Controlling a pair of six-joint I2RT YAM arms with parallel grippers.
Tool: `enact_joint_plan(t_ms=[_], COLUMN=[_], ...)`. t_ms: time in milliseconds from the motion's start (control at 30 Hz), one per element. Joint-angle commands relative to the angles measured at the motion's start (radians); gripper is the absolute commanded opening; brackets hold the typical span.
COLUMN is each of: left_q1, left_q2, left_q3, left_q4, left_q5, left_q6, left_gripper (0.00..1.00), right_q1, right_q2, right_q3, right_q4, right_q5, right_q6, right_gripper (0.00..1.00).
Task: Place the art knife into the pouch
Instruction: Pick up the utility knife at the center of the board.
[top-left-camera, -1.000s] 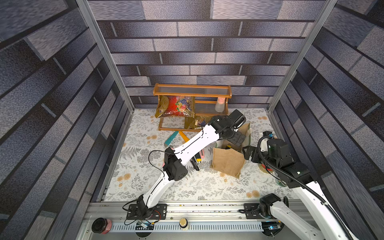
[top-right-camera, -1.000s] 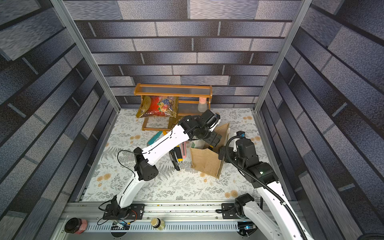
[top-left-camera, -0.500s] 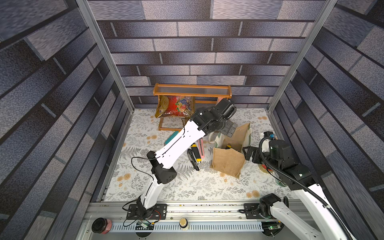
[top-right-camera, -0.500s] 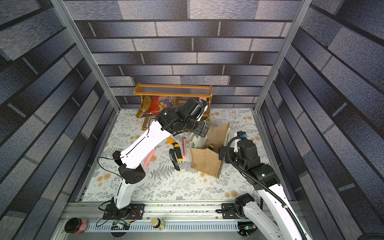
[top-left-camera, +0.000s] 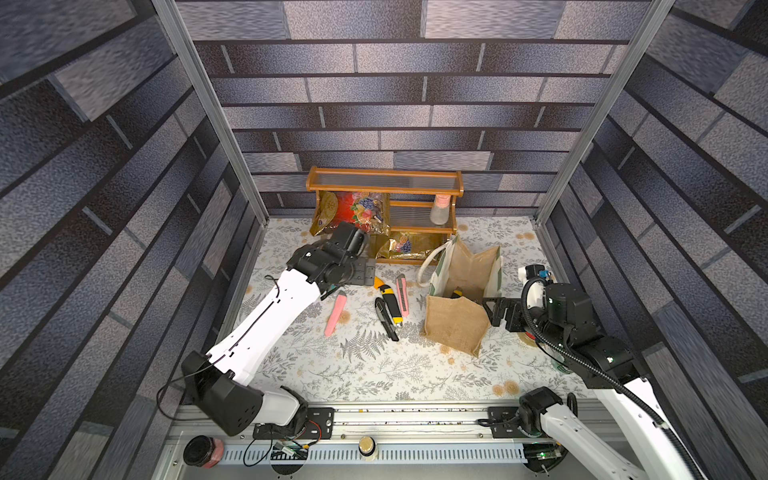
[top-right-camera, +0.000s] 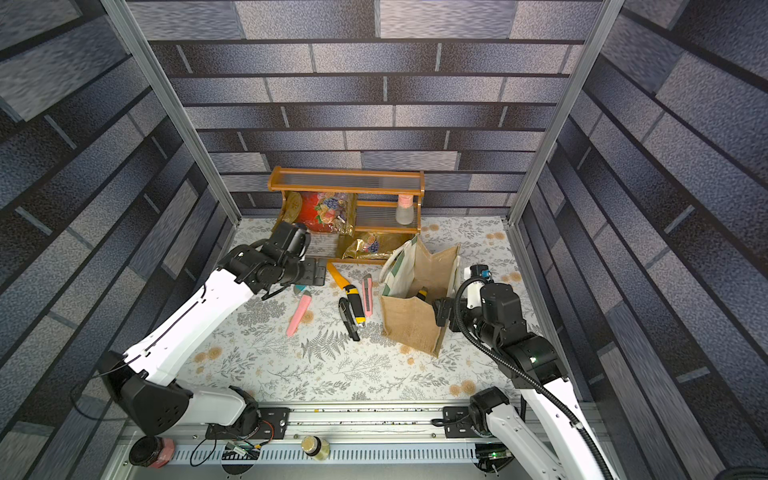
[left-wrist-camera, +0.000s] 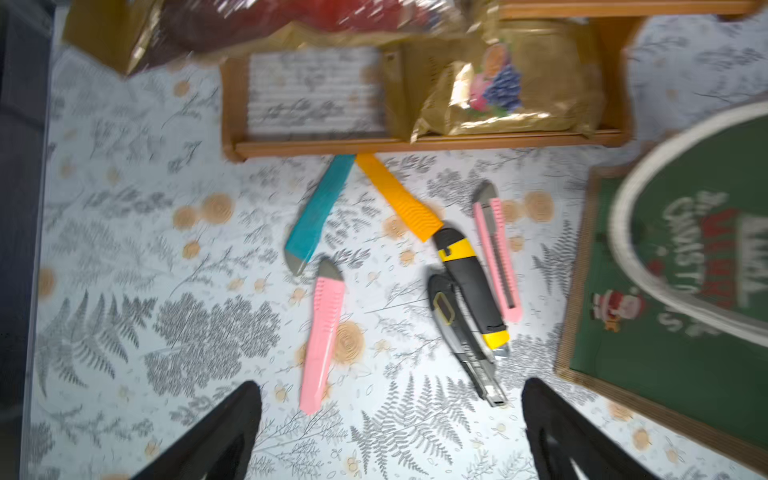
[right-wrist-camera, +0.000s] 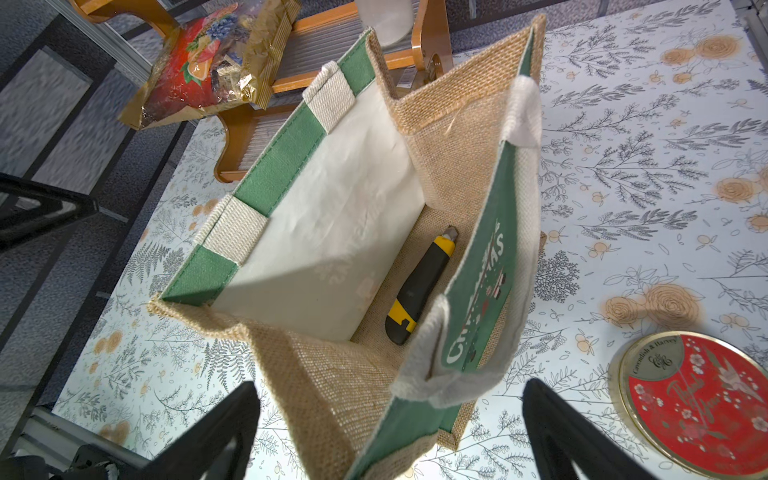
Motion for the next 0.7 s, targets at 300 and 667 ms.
enact_joint_plan(t_ms=[300, 667], left_q1=[0.220, 0.250], left_q2=[0.010, 0.298], left_q3=[-0.285, -0.193], left_q4=[0.188, 0.259], left_q5=[0.202, 0.165], left_q6=[-0.063, -0.046], left_gripper=[0.81, 0.56], right_q1=[-0.005, -0.005], right_q2=[-0.019, 0.001], right_q3=[-0.016, 0.019], right_q4=[0.043, 0.010], right_q5=[-0.030, -0.007], right_q6=[0.014, -0.016], right_gripper=[1.00, 1.00])
